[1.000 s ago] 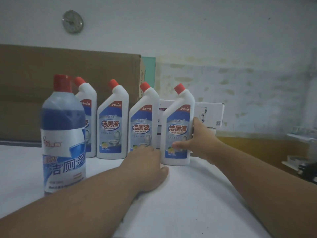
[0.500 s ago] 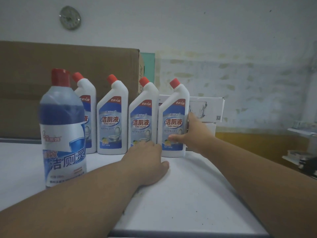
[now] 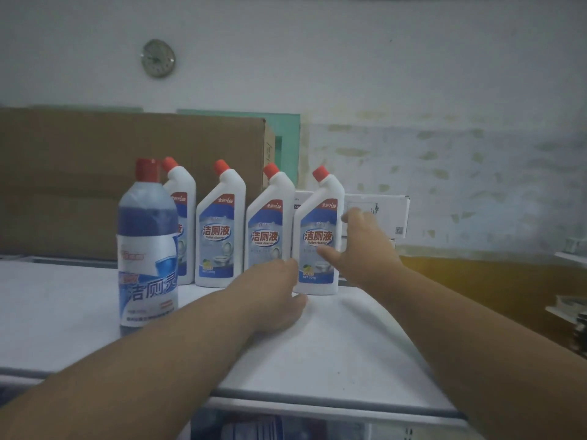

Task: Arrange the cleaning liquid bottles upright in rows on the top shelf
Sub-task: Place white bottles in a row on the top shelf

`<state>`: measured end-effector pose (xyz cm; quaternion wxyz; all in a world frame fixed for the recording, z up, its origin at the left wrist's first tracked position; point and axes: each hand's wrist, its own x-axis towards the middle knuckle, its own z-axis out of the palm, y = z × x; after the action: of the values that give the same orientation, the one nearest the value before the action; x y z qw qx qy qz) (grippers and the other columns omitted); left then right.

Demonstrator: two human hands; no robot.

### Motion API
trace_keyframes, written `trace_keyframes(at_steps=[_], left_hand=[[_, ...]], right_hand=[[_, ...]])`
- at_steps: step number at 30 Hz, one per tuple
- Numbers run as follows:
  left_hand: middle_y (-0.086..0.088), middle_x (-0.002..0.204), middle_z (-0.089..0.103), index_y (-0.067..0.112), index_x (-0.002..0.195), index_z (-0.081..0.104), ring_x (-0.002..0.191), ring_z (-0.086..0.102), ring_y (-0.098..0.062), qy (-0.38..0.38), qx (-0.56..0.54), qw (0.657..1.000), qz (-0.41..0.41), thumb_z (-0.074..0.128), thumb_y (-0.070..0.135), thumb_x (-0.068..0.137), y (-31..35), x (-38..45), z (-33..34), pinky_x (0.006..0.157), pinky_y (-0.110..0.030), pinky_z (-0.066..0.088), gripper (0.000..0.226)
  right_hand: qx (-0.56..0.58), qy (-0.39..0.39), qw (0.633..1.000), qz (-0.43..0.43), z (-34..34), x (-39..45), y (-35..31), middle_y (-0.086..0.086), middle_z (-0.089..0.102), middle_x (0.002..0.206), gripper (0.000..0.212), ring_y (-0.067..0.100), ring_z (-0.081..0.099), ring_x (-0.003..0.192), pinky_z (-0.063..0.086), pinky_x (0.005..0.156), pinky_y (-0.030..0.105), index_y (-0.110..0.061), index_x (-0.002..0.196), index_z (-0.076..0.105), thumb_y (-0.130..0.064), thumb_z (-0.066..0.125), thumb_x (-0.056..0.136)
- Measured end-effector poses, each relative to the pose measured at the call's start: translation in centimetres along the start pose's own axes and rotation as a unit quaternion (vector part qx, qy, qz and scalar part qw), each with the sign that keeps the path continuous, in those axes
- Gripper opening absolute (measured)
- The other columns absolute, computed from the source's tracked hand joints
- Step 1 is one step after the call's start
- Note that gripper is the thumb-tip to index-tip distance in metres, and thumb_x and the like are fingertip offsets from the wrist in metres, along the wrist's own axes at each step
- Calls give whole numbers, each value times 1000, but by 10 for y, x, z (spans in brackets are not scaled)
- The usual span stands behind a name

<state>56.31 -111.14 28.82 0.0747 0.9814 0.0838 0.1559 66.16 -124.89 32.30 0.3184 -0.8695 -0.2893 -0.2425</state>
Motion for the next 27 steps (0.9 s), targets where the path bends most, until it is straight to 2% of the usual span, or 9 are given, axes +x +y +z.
trace_keyframes(at_steps=[3,6,8,13,16,19,21,24,27], left_hand=[[13,99,57,33,104,49,92,58,-12,34,-51,998,-13,60,49,94,2,-17,-21,93,-34,54,22],[14,91,57,31,101,52,85,58,-9,71,-83,994,-17,59,46,95,-4,-49,-43,84,-30,54,18],[13,93,59,31,102,53,86,59,-7,84,-79,993,-21,58,47,96,-14,-75,-52,85,-31,55,17],[20,89,55,36,95,51,86,55,-4,111,-77,989,-63,58,48,95,-53,-133,-64,83,-24,50,14],[16,93,64,33,87,55,88,60,-6,172,-100,975,-99,59,44,94,-89,-152,-70,83,-30,54,15],[10,78,63,28,79,55,74,58,-7,243,-119,955,-118,62,46,90,-124,-153,-75,68,-33,52,23],[11,82,62,29,86,53,75,58,-7,213,-155,955,-134,65,52,88,-145,-145,-77,65,-30,48,25],[17,104,63,35,106,53,93,61,-5,98,-263,952,-126,66,56,86,-168,-127,-74,83,-36,55,32],[17,110,66,38,110,55,97,65,-6,43,-350,933,-77,73,51,83,-181,-113,-69,90,-41,56,35]], right_hand=[[21,14,997,-66,-8,-9,-26,-5,53,117,53,16,58,104,56,90,35,-28,125,46,-43,76,84],[66,0,990,-121,-12,-19,-67,-11,56,107,42,7,58,90,47,70,14,-31,114,47,-42,75,85],[105,1,982,-157,-14,-26,-95,-10,57,102,36,2,55,81,38,64,8,-30,111,47,-40,72,88],[178,-7,965,-194,1,-39,-152,-10,58,100,34,4,57,83,48,72,17,-28,113,49,-44,68,90],[193,-53,964,-176,17,-44,-179,-6,59,111,51,9,60,94,53,77,23,-25,123,48,-51,70,86],[224,-93,962,-129,35,-48,-201,-5,58,115,68,14,62,99,58,80,30,-26,129,41,-55,76,78],[233,-99,962,-102,46,-46,-210,-6,58,112,69,14,63,97,59,80,32,-28,125,39,-53,79,75],[236,-92,964,-82,53,-41,-215,-10,57,105,62,12,63,94,60,79,31,-32,117,38,-49,81,76],[253,-76,963,-54,55,-41,-216,-13,59,101,61,6,63,86,59,71,25,-32,116,41,-48,82,73]])
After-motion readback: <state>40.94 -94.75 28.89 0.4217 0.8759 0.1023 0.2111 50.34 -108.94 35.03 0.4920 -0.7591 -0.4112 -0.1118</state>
